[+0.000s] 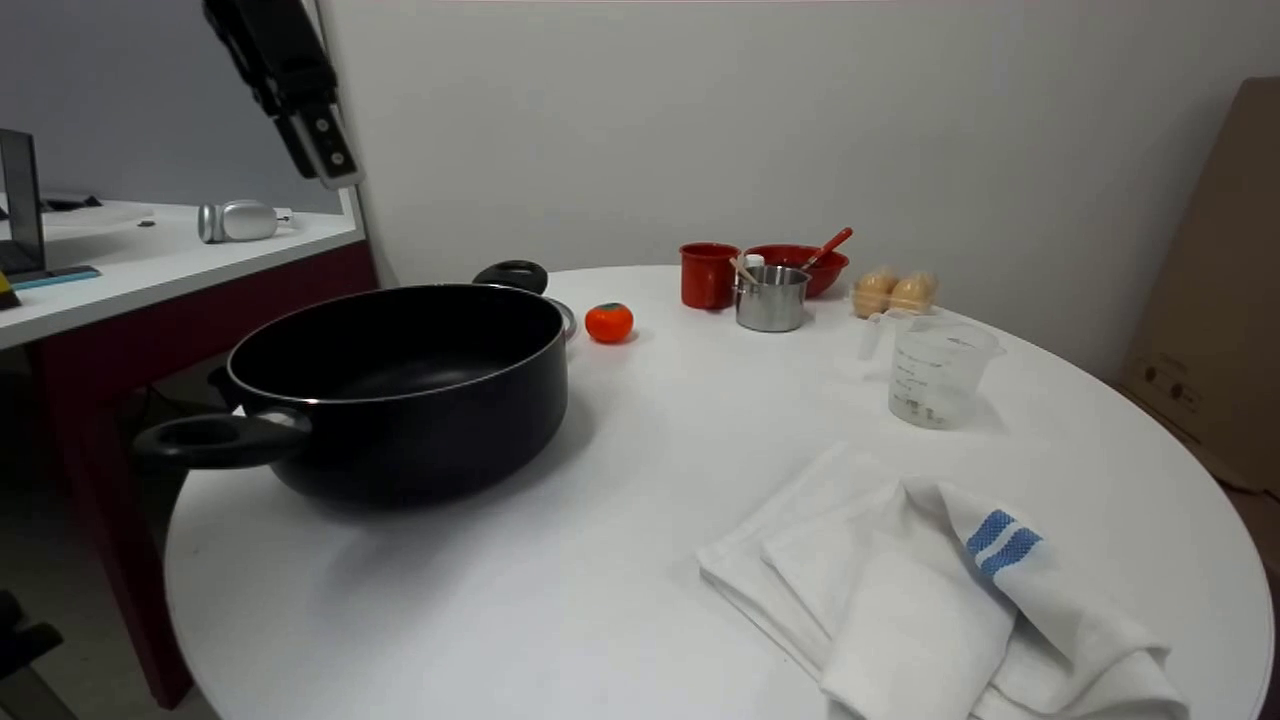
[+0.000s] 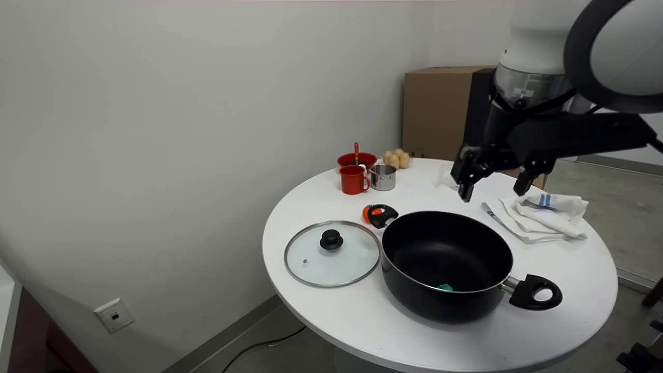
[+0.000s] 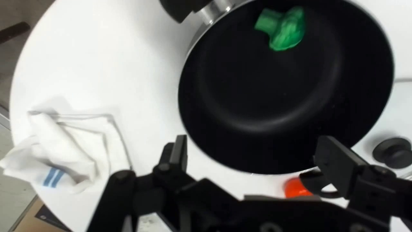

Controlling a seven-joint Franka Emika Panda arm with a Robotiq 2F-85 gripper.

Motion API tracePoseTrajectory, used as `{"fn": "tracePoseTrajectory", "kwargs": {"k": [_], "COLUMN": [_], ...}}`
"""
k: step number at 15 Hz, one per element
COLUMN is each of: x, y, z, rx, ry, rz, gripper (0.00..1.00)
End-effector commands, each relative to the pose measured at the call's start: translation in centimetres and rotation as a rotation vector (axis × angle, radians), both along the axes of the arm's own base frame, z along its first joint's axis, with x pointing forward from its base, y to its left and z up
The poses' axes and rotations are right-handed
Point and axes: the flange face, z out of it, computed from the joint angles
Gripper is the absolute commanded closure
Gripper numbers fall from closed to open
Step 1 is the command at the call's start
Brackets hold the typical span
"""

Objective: Take the lid off the pot and put it on the table, take the toy tomato out of the pot and put it on the table, then use the towel to wipe the table

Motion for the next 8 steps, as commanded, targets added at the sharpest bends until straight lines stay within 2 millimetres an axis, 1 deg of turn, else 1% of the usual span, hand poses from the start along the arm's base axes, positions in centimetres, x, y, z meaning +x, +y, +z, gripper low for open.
{"fn": "tracePoseTrajectory", "kwargs": {"k": [1,4,6,8], "x": [0.6,1.1,1.2,1.8], "y": [-4.4,-7.8,-10.0,-12.6], "z": [2.8,3.5,3.2,2.5], "rx": [-0.013,-0.007,0.004,0.014], "ry": [-0.107,-0.142,-0.143,-0.13], "rz": [-0.16,-0.248,-0.289,-0.337], "gripper": [0.0,0.0,0.0,0.0]}}
